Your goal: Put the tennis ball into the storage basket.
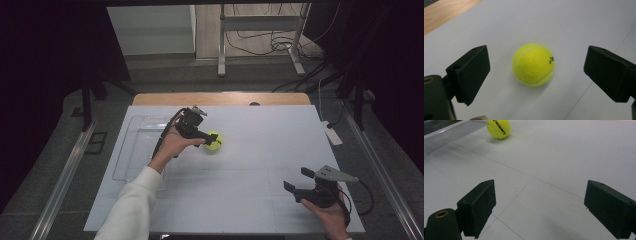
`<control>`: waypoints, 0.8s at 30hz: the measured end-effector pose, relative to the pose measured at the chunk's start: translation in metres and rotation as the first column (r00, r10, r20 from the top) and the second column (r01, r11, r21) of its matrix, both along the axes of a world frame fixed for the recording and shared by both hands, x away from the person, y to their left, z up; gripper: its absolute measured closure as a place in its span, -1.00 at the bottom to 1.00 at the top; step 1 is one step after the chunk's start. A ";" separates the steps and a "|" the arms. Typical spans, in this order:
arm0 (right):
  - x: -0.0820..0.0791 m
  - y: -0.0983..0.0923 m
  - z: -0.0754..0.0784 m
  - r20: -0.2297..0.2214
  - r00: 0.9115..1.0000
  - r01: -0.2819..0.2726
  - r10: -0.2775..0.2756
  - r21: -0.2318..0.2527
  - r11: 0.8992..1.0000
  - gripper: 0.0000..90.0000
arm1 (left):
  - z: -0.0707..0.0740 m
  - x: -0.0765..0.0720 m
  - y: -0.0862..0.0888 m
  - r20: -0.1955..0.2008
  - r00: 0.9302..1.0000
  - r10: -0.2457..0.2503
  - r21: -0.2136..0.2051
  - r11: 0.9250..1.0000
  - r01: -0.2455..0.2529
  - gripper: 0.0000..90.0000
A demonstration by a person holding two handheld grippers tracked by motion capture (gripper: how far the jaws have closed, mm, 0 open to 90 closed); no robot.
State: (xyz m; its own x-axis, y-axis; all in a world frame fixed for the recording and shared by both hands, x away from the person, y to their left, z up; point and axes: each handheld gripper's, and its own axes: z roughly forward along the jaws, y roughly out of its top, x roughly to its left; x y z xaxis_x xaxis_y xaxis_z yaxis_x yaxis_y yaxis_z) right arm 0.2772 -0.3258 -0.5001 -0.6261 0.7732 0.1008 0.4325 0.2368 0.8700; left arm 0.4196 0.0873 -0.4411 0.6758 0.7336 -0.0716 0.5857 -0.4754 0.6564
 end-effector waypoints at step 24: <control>0.000 -0.001 -0.001 -0.004 1.000 0.000 0.000 -0.004 1.000 -0.76 | -0.020 0.019 -0.018 -0.059 0.998 -0.006 0.037 0.999 0.008 -0.84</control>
State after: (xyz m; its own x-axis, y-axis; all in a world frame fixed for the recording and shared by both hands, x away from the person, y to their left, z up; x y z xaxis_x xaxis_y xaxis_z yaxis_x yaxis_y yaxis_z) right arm 0.2776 -0.3266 -0.5008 -0.6258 0.7735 0.1001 0.4358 0.2404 0.8673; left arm 0.4383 0.0688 -0.4615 0.6761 0.7320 -0.0842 0.6193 -0.5027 0.6032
